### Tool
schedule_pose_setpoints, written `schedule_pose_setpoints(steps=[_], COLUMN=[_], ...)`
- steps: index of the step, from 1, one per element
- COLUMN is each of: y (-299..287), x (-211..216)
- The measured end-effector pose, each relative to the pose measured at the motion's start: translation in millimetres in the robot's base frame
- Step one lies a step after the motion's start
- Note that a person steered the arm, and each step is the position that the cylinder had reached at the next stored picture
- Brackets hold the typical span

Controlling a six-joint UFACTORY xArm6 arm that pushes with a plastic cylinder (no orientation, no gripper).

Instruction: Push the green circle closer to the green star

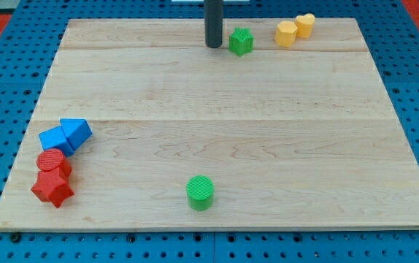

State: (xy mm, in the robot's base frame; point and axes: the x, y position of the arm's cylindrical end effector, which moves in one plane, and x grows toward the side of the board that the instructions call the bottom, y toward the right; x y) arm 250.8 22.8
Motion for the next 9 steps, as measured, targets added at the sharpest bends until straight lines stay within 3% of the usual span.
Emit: schedule_pose_setpoints(steps=[1,2,3,4,5,6,7,9], y=[43.5,42.3,36.2,76.3,71.8,31.7,-42.2,-115.6], x=[-0.1,12.2,101.0,193.3,285.5,343.5,343.6,280.4])
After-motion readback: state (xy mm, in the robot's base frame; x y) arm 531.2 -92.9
